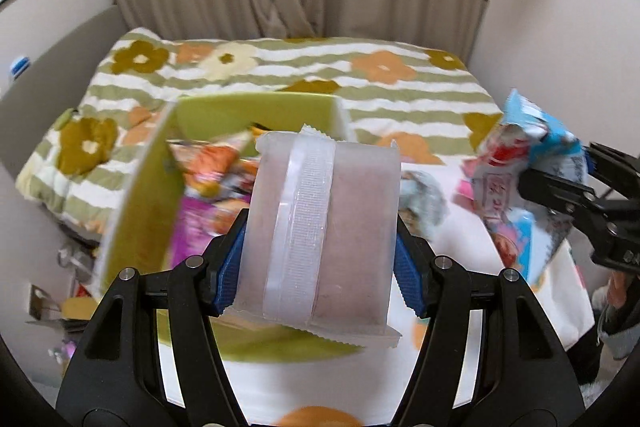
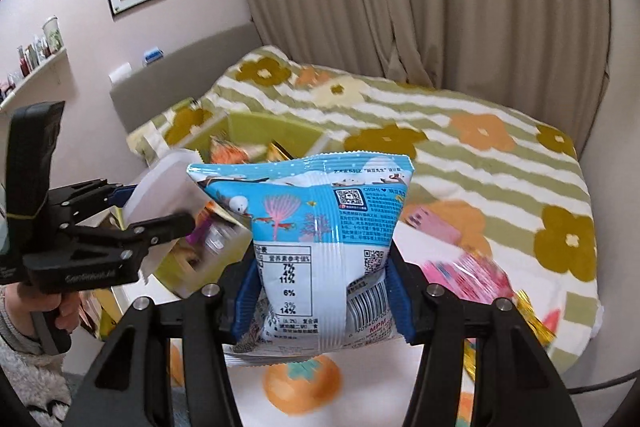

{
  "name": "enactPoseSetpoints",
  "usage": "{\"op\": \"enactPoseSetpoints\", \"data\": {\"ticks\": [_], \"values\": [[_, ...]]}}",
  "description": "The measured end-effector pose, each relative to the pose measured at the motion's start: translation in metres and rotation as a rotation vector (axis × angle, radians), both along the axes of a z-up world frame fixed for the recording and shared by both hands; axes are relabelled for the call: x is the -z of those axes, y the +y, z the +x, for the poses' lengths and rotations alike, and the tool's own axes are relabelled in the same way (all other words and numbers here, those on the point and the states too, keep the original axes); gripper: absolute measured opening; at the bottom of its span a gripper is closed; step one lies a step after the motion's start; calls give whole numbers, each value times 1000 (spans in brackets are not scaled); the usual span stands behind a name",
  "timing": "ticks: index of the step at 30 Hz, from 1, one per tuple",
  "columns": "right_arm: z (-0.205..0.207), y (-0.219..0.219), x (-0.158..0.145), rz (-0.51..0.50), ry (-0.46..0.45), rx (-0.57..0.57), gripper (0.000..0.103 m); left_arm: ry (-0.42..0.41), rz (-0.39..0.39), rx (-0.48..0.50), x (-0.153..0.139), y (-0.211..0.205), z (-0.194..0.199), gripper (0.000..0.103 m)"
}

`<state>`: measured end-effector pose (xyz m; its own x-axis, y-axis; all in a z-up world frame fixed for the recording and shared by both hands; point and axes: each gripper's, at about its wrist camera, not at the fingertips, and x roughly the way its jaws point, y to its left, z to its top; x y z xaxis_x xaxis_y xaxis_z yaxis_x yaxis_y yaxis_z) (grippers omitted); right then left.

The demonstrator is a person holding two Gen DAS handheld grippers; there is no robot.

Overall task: Organize snacks
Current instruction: 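Carry both bags into the green box and open both grippers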

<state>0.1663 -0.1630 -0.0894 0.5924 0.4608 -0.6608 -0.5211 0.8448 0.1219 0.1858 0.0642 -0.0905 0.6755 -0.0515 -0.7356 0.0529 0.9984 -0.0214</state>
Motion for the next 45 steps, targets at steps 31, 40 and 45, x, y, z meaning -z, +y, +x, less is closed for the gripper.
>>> {"op": "enactPoseSetpoints", "data": {"ticks": [31, 40, 45], "values": [[12, 181, 36, -41, 94, 197, 51, 123, -84, 85, 59, 169, 30, 102], [15, 203, 51, -38, 111, 257, 56, 120, -65, 62, 52, 178, 27, 102], [11, 195, 58, -33, 91, 287, 100, 131, -84, 55, 58, 181, 25, 102]]}}
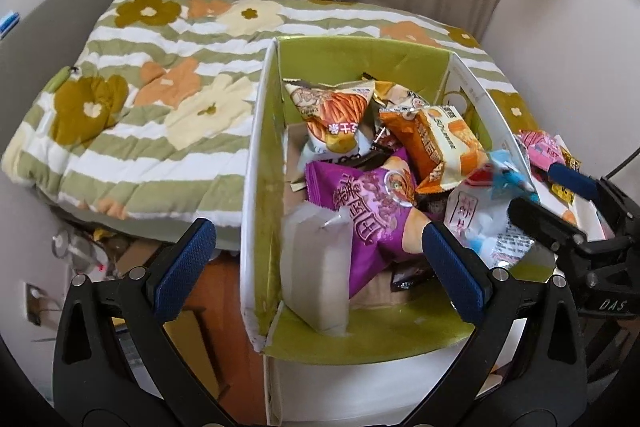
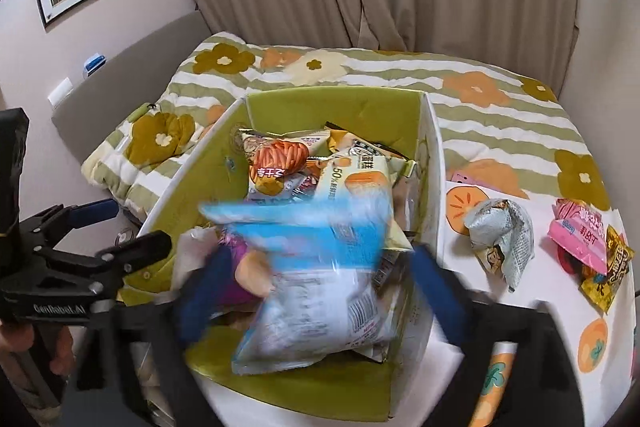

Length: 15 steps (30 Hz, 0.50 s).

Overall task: Organize snacks
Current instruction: 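Carry both bags into the green box and open both grippers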

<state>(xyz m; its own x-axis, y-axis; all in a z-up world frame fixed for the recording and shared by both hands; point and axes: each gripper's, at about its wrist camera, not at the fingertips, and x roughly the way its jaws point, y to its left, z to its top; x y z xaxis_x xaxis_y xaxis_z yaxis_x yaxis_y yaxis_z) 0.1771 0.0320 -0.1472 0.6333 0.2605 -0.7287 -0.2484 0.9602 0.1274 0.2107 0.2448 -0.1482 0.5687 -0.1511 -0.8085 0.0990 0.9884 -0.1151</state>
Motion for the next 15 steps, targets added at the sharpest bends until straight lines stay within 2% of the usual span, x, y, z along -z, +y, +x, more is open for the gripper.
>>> {"op": "enactPoseSetpoints", "data": {"ticks": [3, 15], "values": [[-6, -4, -2, -7, -40, 1, 101, 9, 4, 7, 2, -1, -2, 102], [-18, -9, -21, -1, -49, 20, 101, -43, -2, 7, -25, -5, -15, 102]]}}
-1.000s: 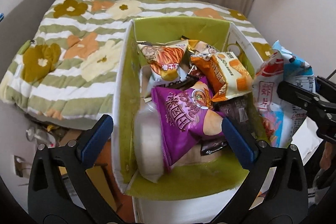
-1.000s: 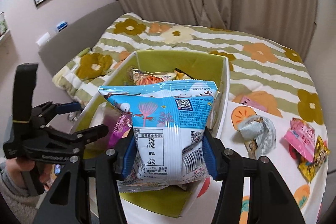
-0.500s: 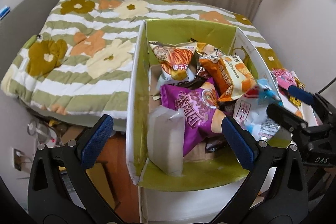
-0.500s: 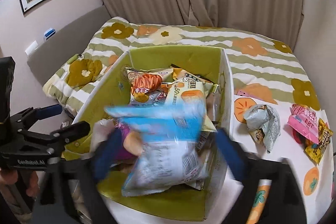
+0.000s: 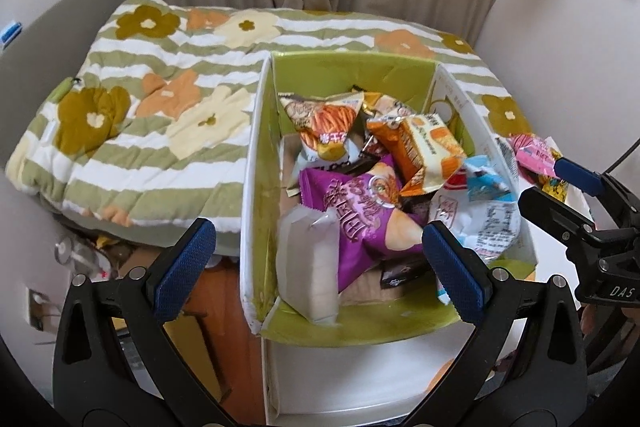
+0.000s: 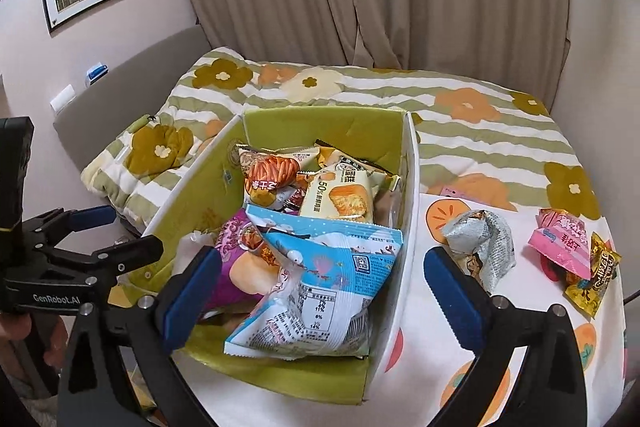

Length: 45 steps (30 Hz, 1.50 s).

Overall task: Organize snacks
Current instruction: 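Carry both bags into the green box and open both grippers, then move both tools back over the remaining snacks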

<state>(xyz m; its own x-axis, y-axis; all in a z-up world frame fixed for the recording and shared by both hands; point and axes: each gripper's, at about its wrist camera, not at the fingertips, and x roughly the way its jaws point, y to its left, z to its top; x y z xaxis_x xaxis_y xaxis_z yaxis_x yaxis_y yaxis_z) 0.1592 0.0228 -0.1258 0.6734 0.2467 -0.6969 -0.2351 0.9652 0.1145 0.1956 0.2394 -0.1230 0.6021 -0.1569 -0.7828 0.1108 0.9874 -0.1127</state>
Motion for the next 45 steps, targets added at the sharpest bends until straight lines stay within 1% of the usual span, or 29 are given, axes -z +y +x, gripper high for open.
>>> {"op": "enactPoseSetpoints", "data": {"ticks": [5, 11, 17, 21, 23, 27, 29, 32, 36, 39, 41, 45], "values": [[-10, -7, -15, 11, -31, 8, 101, -36, -31, 31, -17, -9, -5, 102], [-25, -29, -37, 29, -60, 60, 101, -85, -50, 97, -38, -33, -5, 102], [-34, -74, -48, 32, -76, 161, 101, -112, -68, 156, -51, -74, 2, 102], [-39, -116, -53, 18, -97, 237, 101, -122, -55, 205, -56, -117, 9, 102], [-41, -142, -55, 5, -115, 279, 101, -121, -50, 226, -58, -147, 16, 102], [-36, -193, -53, -5, -85, 336, 101, -95, -69, 270, -56, -201, 33, 102], [-33, -216, -49, -15, -65, 358, 101, -83, -62, 284, -52, -228, 41, 102], [-26, -252, -40, -42, -32, 388, 101, -42, -57, 323, -44, -277, 58, 102], [-18, -296, -24, -30, 9, 427, 101, -11, -40, 365, -35, -335, 80, 102], [-7, -324, -9, 9, 45, 439, 101, 51, -30, 408, -17, -384, 105, 102], [0, -336, 1, 15, 64, 446, 101, 98, -23, 428, -4, -408, 120, 102], [13, -357, 25, 17, 104, 480, 101, 201, -1, 443, 35, -452, 156, 102]]}}
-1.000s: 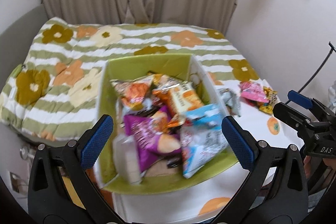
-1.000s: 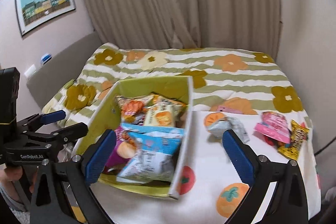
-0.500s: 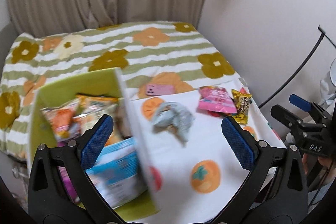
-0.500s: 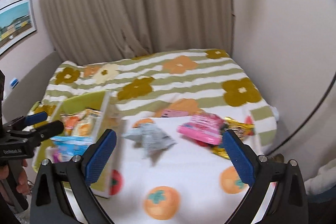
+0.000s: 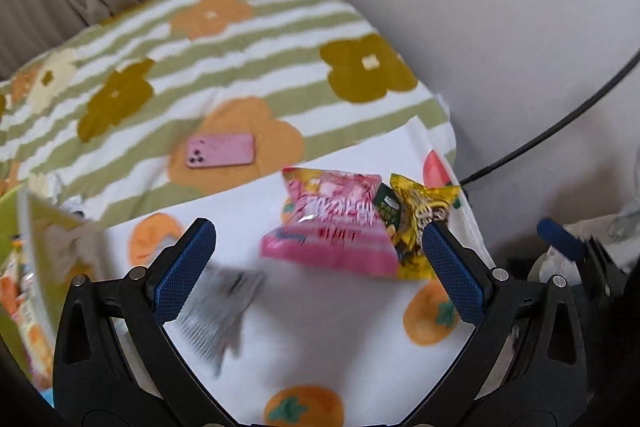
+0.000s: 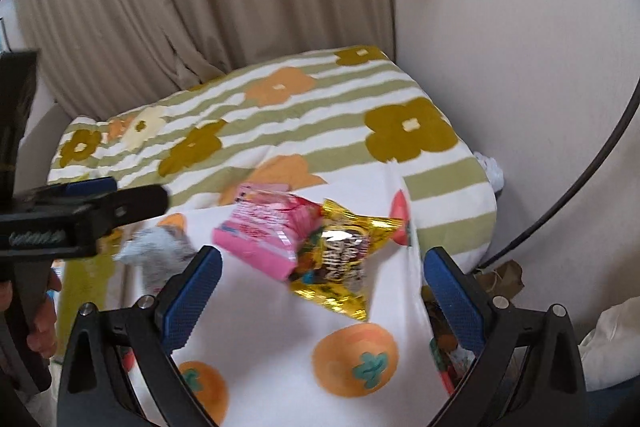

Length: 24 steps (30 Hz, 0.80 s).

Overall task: Organize snacks
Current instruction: 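Move both tools back over the remaining snacks, then grasp the pink candy bag with the left gripper while the right grasps the gold Pillows bag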

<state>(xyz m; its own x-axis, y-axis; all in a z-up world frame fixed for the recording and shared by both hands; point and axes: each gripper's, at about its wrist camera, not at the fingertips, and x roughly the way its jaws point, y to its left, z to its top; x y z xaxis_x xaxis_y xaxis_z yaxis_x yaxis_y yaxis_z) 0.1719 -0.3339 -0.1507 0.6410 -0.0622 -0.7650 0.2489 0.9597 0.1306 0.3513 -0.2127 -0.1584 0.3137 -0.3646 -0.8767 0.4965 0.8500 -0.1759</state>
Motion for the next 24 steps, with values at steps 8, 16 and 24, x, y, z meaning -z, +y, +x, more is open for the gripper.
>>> {"op": "enactPoseSetpoints", "data": {"ticks": [8, 16, 24], "values": [[25, -18, 40, -1, 63, 23, 101, 166, 63, 8, 71, -40, 38, 102], [44, -19, 67, 0, 81, 0, 100, 237, 95, 17, 106, -48, 47, 94], [55, -13, 86, 2, 101, -29, 87, 228, 71, 22, 106, -47, 46, 71]]}}
